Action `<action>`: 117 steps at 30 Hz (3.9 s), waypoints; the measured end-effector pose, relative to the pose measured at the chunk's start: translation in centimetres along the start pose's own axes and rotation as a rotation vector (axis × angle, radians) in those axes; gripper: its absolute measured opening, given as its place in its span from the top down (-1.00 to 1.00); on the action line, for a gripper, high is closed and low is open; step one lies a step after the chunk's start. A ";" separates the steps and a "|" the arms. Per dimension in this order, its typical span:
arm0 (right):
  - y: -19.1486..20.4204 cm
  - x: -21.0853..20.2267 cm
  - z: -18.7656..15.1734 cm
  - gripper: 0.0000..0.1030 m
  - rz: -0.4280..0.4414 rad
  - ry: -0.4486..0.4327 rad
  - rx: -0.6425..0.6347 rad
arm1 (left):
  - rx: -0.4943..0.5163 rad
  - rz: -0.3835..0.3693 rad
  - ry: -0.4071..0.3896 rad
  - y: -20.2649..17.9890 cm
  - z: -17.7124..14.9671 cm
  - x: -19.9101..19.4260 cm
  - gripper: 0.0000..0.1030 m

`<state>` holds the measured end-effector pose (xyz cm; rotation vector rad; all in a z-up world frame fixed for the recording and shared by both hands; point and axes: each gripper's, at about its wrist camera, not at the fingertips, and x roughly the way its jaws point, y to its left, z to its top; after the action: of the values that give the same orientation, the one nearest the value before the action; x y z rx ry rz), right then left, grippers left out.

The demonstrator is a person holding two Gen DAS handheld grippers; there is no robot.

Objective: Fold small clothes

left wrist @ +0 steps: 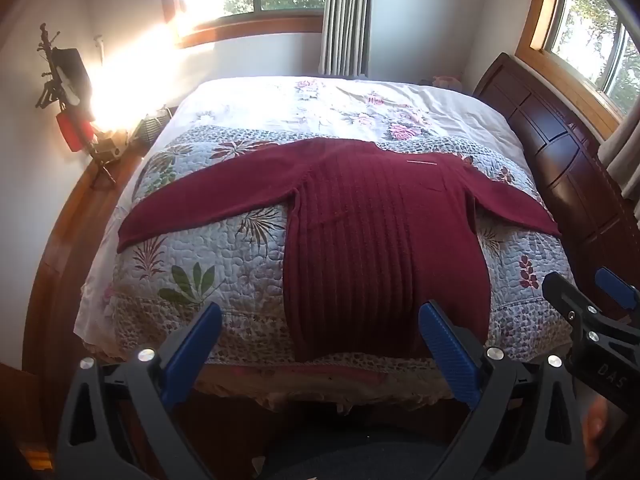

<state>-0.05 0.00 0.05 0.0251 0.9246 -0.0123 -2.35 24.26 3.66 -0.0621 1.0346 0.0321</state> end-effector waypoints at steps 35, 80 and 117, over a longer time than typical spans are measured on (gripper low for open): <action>-0.6 0.2 0.2 -0.95 -0.001 0.007 0.010 | 0.004 0.002 -0.005 -0.2 0.3 0.2 -0.92; 0.0 0.9 0.4 -0.95 0.000 0.018 0.009 | -0.002 0.010 -0.011 0.2 0.6 0.4 -0.92; 0.7 1.0 3.5 -0.95 -0.185 -0.286 -0.047 | 0.029 -0.103 -0.104 3.1 4.4 4.8 -0.92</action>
<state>3.35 0.64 1.38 -0.1040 0.6388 -0.1617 3.70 27.62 1.65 -0.0862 0.9268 -0.0725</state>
